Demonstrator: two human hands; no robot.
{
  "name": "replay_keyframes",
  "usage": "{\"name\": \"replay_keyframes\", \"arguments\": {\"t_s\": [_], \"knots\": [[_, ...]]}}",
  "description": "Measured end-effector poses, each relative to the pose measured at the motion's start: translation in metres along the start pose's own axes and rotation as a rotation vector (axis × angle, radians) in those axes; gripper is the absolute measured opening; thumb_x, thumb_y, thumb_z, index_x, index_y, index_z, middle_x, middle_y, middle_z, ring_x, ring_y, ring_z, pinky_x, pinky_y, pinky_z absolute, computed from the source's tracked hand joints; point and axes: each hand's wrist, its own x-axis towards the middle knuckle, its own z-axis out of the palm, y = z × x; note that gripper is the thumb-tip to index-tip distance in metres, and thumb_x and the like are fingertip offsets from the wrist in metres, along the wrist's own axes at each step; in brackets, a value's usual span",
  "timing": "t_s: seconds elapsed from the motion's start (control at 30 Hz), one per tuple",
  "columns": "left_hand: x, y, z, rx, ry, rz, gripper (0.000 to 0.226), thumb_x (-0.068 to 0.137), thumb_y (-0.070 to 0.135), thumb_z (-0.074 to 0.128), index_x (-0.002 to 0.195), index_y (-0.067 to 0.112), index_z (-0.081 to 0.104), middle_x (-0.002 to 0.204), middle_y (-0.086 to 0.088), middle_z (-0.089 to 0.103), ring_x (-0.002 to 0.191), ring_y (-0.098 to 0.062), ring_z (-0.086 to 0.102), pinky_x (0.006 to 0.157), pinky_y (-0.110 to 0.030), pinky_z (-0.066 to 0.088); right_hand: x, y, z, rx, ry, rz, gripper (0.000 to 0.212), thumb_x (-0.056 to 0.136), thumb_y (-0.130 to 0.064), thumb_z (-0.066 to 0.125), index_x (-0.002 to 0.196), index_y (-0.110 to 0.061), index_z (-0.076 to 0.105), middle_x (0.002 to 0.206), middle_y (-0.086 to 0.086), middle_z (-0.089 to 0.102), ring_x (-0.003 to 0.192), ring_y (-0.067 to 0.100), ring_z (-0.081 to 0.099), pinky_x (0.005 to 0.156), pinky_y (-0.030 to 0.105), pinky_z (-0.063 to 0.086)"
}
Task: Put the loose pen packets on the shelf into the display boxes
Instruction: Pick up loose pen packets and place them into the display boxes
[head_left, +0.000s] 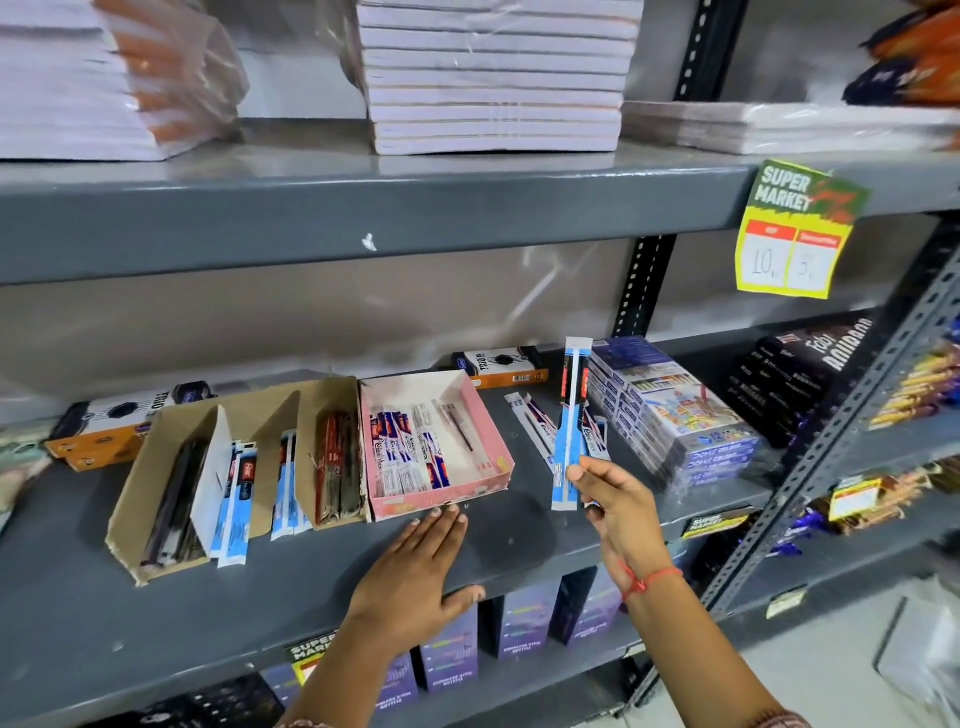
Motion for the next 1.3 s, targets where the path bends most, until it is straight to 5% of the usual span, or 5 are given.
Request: {"name": "replay_keyframes", "arguments": {"t_s": [0.2, 0.57, 0.77, 0.93, 1.3], "knots": [[-0.006, -0.002, -0.004, -0.037, 0.115, 0.046, 0.105, 0.061, 0.076, -0.016, 0.146, 0.015, -0.006, 0.142, 0.007, -0.022, 0.128, -0.006, -0.023, 0.103, -0.023, -0.019, 0.003, 0.001, 0.006, -0.063, -0.053, 0.028, 0.022, 0.080, 0.001, 0.068, 0.067, -0.017, 0.068, 0.052, -0.011, 0.066, 0.060, 0.012, 0.044, 0.059, 0.022, 0.033], [-0.105, -0.083, -0.003, -0.058, 0.018, -0.266, 0.079, 0.093, 0.061, 0.005, 0.113, 0.016, 0.067, 0.118, 0.004, 0.064, 0.107, -0.010, 0.060, 0.105, -0.020, 0.008, -0.032, 0.046, 0.152, -0.392, -0.517, -0.001, 0.037, 0.079, 0.022, 0.055, 0.062, -0.011, 0.057, 0.035, -0.006, 0.058, 0.029, -0.004, 0.045, 0.034, 0.007, 0.035], [-0.147, -0.118, 0.001, -0.074, 0.019, -0.380, 0.078, 0.092, 0.064, 0.009, 0.115, 0.014, 0.066, 0.118, 0.001, 0.065, 0.106, -0.012, 0.060, 0.105, -0.019, 0.008, -0.061, 0.090, 0.208, -0.716, -0.559, -0.114, 0.023, 0.081, 0.018, 0.050, 0.092, 0.016, 0.070, 0.073, 0.017, 0.074, 0.042, -0.014, 0.055, 0.046, -0.002, 0.039], [-0.156, -0.131, 0.008, -0.161, 0.116, -0.435, 0.090, 0.085, 0.075, 0.013, 0.135, 0.008, 0.044, 0.140, 0.000, 0.041, 0.125, -0.017, 0.043, 0.106, -0.033, 0.024, -0.070, 0.113, 0.233, -0.928, -0.543, -0.106, 0.036, 0.083, 0.013, 0.042, 0.106, 0.008, 0.069, 0.116, 0.020, 0.068, 0.112, 0.026, 0.063, 0.087, 0.018, 0.044], [-0.149, -0.141, 0.014, -0.109, 0.155, -0.381, 0.114, 0.058, 0.090, -0.004, 0.148, 0.019, -0.001, 0.154, 0.005, -0.001, 0.140, -0.013, -0.003, 0.107, -0.022, -0.010, -0.059, 0.129, 0.266, -1.313, -0.572, -0.172, 0.033, 0.087, 0.010, 0.037, 0.109, 0.008, 0.061, 0.116, 0.024, 0.064, 0.109, 0.031, 0.062, 0.088, 0.031, 0.049]]}}
